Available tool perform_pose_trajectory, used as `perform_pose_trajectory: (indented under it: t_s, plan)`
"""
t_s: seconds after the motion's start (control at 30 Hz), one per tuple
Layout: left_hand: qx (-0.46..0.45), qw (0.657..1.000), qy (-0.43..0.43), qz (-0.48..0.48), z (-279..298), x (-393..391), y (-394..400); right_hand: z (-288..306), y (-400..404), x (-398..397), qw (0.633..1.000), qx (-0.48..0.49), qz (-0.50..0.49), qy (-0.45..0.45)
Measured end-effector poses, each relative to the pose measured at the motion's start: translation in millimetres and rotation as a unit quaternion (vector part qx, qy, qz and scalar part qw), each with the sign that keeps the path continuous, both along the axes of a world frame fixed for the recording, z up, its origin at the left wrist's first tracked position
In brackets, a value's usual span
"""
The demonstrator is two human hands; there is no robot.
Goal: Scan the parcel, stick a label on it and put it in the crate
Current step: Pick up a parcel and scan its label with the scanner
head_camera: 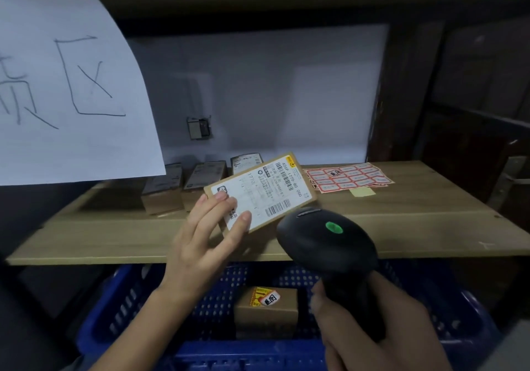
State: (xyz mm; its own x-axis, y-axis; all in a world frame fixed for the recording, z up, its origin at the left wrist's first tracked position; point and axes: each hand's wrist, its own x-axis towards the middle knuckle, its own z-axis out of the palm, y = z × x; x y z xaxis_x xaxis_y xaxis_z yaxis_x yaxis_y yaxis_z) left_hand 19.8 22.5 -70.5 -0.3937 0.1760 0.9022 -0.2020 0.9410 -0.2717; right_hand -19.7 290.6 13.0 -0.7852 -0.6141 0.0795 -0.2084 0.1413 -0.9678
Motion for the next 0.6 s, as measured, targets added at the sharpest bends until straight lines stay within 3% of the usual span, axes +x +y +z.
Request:
perform_pose_trajectory:
  t_s: [0.07, 0.23, 0.33, 0.47, 0.6]
  plan:
    - [-0.009, 1.0, 0.008, 0.003, -4, 0, -2, -1, 12, -12, 0.999, -0.046, -0.025, -0.004]
    - [0.047, 0.999, -0.016, 0.003, -15, 10, -1, 15, 28, -63, 0.997, -0.002, -0.036, 0.068]
    - [0.103, 0.995, 0.0, -0.004, -18, 14, 6, 22, 30, -118, 0.981, 0.032, -0.114, 0.155]
    - [0.168, 0.985, 0.023, -0.008, -29, 17, 18, 15, 15, -197, 0.929, 0.209, -0.144, 0.271]
    - [0.177, 0.984, 0.018, -0.004, -32, 17, 27, -18, -4, -258, 0.886, 0.335, -0.143, 0.285]
